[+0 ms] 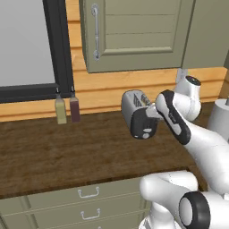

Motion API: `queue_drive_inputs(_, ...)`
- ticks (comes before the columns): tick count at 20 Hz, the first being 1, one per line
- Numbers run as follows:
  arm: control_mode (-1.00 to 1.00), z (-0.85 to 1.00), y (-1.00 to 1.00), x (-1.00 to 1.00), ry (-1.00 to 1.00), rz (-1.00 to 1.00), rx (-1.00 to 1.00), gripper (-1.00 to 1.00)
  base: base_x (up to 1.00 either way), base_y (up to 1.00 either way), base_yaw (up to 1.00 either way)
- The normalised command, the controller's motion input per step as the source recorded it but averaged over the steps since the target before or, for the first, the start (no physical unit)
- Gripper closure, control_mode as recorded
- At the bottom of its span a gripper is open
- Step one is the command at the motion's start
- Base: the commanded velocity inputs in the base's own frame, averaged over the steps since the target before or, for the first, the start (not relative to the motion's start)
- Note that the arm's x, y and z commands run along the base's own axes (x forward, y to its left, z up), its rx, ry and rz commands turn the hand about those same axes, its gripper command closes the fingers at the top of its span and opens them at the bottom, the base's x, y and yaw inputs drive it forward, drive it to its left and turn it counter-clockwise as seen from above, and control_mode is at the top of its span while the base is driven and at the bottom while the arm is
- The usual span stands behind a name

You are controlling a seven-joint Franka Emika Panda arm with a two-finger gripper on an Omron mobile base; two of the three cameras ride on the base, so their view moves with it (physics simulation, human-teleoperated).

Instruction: Start the toaster. Once the lever pops up, take the bread to the plate on the dining counter.

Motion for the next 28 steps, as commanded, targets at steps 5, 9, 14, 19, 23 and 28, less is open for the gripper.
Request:
queue_drive_inputs(5, -1.0, 1.0, -0.02, -0.28, -0.05, 0.13, -0.04, 1.0, 0.0, 0.0, 0.0)
queue_drive_inputs(9, -1.0, 0.75, 0.02, 0.0, -0.04, 0.02, -0.09, 1.0, 0.0, 0.0, 0.0)
queue_drive_inputs(14, -1.0, -0.06, 0.01, 0.17, -0.18, 0.02, -0.1, -1.0, 0.0, 0.0, 0.0)
queue_drive_inputs(19, -1.0, 0.0, -0.01, -0.04, -0.23, 0.0, -0.03, -1.0, 0.0, 0.0, 0.0)
queue_drive_inputs(23, -1.0, 0.0, 0.0, -0.03, -0.06, 0.0, 0.0, -1.0, 0.0, 0.0, 0.0)
queue_drive_inputs(28, -1.0, 0.0, 0.0, 0.0, 0.0, 0.0, 0.0, -1.0, 0.0, 0.0, 0.0)
